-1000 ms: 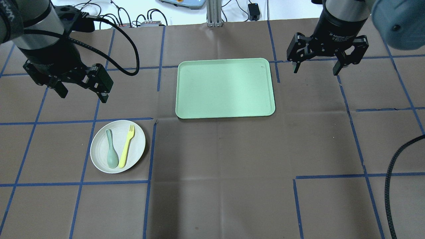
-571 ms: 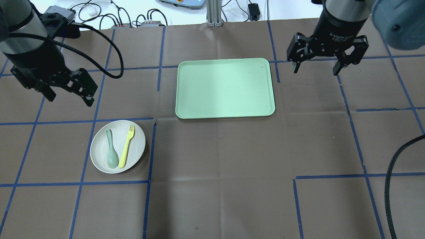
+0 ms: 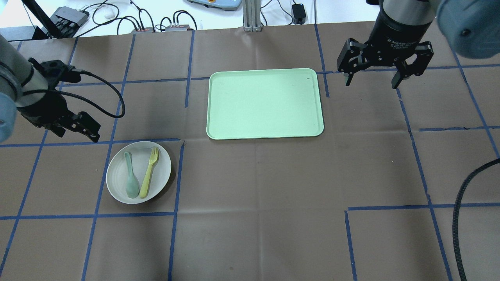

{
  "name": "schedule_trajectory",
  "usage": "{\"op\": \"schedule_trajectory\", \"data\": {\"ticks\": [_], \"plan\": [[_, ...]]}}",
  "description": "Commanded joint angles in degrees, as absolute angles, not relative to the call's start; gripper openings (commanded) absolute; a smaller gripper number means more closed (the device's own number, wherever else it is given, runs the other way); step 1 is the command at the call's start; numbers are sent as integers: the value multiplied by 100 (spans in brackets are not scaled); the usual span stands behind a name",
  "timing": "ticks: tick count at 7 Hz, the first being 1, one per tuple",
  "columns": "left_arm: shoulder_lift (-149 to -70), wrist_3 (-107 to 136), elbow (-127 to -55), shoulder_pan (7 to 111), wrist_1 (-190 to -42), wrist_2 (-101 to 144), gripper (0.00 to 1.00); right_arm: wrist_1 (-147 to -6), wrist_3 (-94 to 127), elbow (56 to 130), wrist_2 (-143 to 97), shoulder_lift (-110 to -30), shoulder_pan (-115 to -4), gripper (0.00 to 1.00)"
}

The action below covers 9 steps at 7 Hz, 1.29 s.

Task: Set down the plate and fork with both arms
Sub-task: 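Move the left gripper down toward the white plate's rim, then lower the left gripper onto the plate rim and grip it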

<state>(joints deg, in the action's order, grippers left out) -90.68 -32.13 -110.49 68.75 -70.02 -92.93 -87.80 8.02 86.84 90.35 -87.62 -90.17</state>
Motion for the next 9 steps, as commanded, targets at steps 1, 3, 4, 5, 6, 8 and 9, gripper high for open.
{"op": "schedule_trajectory", "data": {"ticks": [1,3,4,5,6,8,9], "plan": [[-9770,-3523,-11373,6568,-6021,-9211,99,-8780,800,8684,9035,-8763,-9018,100],[-10246,-3611,-11434,6407,-5968,-9220,95,-8780,809,8684,9035,-8763,-9018,100],[-10222,-3656,-11556,6416,-6011,-9220,89,-8780,809,8684,9035,-8763,-9018,100],[-10256,-3639,-11827,6416,-5968,-9211,84,-8780,809,8684,9035,-8763,-9018,100],[-10222,-3639,-11934,6416,-5950,-9220,84,-8780,809,8684,9035,-8763,-9018,100],[-10344,-3578,-11953,6398,-5950,-9220,84,-8772,809,8684,9044,-8763,-9018,100],[-10388,-3560,-11944,6398,-5959,-9220,69,-8780,809,8684,9044,-8763,-9018,100]]}}
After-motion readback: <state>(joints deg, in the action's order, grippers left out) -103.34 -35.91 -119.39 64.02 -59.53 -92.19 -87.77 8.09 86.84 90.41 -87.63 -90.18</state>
